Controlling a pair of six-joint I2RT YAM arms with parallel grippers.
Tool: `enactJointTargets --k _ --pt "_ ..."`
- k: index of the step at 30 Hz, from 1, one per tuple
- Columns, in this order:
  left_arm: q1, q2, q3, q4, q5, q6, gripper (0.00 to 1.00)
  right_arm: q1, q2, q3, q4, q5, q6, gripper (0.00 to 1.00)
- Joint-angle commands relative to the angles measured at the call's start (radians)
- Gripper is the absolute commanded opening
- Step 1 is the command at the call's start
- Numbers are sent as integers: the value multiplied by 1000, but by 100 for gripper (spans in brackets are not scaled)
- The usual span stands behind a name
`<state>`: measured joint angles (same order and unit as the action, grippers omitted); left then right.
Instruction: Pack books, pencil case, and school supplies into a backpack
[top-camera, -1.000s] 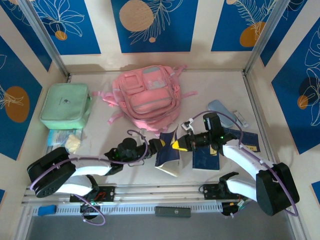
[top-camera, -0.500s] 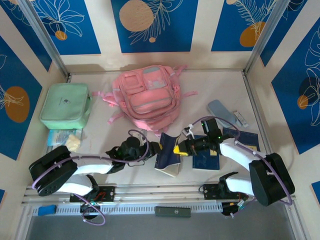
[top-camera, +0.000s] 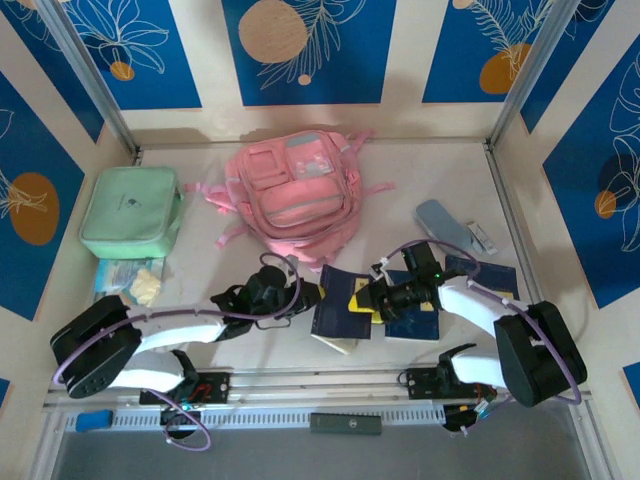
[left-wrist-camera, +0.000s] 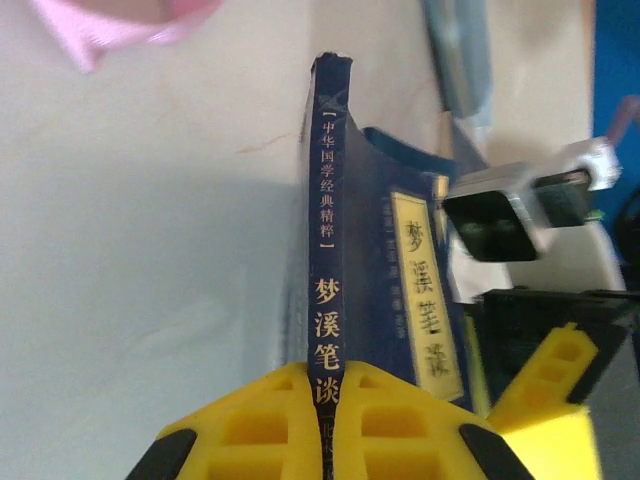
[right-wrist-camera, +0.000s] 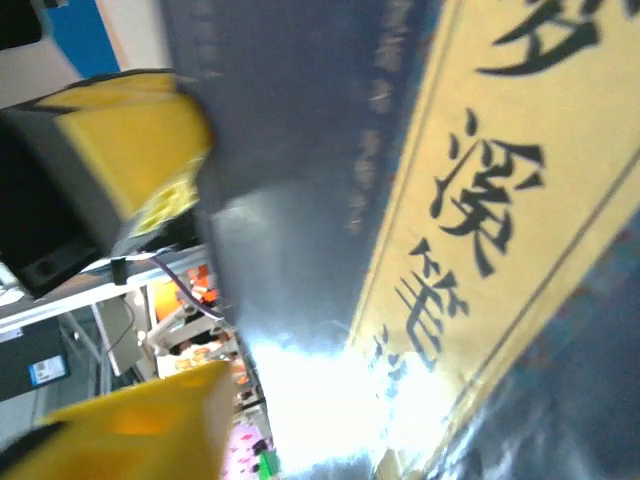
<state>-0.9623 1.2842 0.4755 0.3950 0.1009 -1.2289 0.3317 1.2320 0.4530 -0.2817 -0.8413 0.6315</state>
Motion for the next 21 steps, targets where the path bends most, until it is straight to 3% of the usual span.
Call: enactJointTargets --k 1,7,12,21 --pt "3 -81 82 -70 13 54 0 -54 -79 49 -133 33 -30 76" --pt "8 -149 178 -151 4 82 0 -139 -186 123 -196 -27 24 100" --pt "24 -177 244 -120 -14 60 0 -183 -163 180 -209 -81 8 99" --pt "29 -155 368 -10 -58 5 0 -179 -165 190 76 -218 196 99"
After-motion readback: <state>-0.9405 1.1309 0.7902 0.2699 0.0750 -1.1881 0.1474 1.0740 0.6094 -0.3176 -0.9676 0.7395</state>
